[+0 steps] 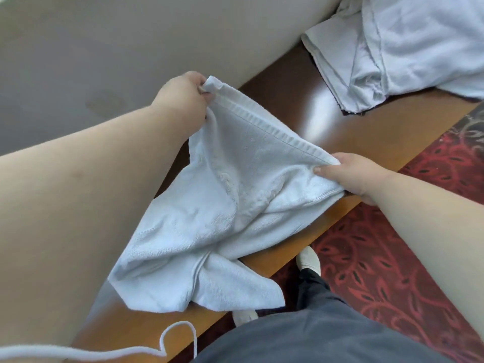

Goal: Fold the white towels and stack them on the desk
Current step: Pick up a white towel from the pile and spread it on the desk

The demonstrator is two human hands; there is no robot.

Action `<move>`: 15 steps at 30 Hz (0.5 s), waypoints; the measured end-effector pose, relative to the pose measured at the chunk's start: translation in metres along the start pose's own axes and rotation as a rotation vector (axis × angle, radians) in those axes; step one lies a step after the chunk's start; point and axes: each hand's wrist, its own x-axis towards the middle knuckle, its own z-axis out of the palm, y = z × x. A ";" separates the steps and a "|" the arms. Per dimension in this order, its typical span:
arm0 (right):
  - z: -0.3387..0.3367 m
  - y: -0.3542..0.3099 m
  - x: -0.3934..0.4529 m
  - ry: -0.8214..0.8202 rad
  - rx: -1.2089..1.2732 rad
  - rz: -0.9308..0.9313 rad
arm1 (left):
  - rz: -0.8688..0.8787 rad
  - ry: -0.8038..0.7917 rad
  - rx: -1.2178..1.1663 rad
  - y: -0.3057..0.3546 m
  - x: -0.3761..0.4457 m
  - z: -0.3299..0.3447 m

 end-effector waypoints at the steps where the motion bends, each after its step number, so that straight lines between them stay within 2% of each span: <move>1: -0.011 0.007 0.003 0.064 0.019 0.023 | 0.027 -0.017 -0.047 0.013 0.009 0.010; 4: -0.041 0.029 0.015 0.210 0.006 0.075 | 0.059 -0.091 -0.176 0.044 0.024 0.039; 8: -0.060 0.049 0.026 0.308 -0.222 0.154 | 0.040 -0.195 -0.090 0.046 0.022 0.068; 11: -0.057 0.046 0.030 0.386 -0.356 0.187 | -0.001 -0.191 -0.058 0.012 0.002 0.077; 13: -0.046 0.035 0.029 0.508 -0.487 0.189 | -0.070 -0.172 -0.083 -0.022 -0.014 0.076; 15: -0.027 0.019 0.026 0.560 -0.652 0.076 | -0.172 -0.114 -0.166 -0.060 -0.033 0.071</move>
